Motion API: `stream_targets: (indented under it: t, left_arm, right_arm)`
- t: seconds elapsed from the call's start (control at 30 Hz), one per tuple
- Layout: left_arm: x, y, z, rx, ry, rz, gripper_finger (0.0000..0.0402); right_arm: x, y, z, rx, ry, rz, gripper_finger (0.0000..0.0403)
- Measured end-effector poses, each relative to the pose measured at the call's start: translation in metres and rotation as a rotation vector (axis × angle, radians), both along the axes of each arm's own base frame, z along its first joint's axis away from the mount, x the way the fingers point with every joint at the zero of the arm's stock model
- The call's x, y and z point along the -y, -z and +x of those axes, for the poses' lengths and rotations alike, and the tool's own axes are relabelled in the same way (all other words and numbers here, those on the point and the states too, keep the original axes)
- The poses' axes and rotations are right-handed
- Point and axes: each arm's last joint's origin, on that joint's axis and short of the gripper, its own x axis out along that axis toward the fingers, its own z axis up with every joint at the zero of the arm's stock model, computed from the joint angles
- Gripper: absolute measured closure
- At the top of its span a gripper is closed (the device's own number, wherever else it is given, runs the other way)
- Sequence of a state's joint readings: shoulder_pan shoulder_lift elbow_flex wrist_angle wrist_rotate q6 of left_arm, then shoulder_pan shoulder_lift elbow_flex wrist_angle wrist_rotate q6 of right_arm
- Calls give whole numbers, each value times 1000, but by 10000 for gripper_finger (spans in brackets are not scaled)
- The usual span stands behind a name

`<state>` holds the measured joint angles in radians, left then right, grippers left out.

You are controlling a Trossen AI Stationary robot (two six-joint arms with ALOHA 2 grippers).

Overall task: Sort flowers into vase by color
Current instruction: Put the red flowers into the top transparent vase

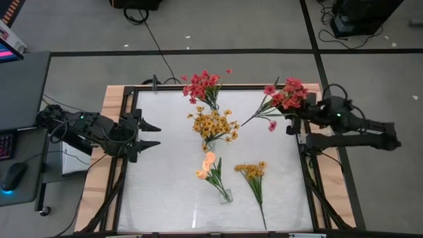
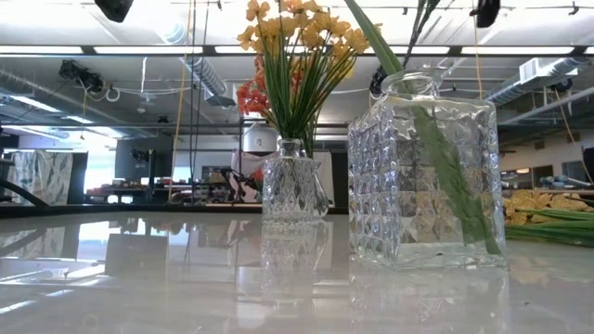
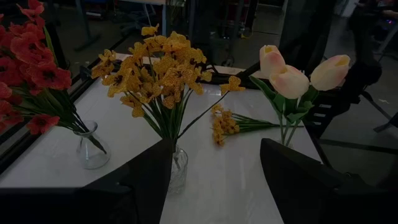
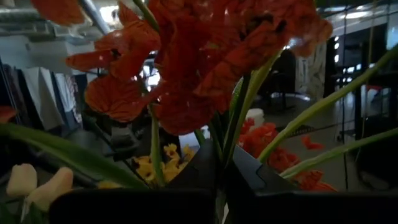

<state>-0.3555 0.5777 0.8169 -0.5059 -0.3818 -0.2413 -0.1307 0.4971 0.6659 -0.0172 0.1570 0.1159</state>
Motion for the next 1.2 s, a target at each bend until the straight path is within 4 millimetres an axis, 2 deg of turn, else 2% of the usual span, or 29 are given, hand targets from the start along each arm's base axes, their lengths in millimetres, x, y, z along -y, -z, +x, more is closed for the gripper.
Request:
stream_targets:
  t: [0.33, 0.57, 0.7, 0.97, 1.2]
  left_arm:
    - [0, 0, 0, 0, 0, 0, 152]
    - [0, 0, 0, 0, 0, 0, 152]
    - [0, 0, 0, 0, 0, 0, 152]
    - [0, 0, 0, 0, 0, 0, 152]
    - [0, 0, 0, 0, 0, 0, 152]
  right_arm:
    - [29, 2, 22, 9, -23, 18, 378]
    - [56, 9, 48, 16, -93, 50, 378]
    - [71, 12, 59, 31, -79, 39, 378]
    - [98, 22, 70, 50, -108, 61, 378]
    - [113, 22, 67, 69, -154, 17, 378]
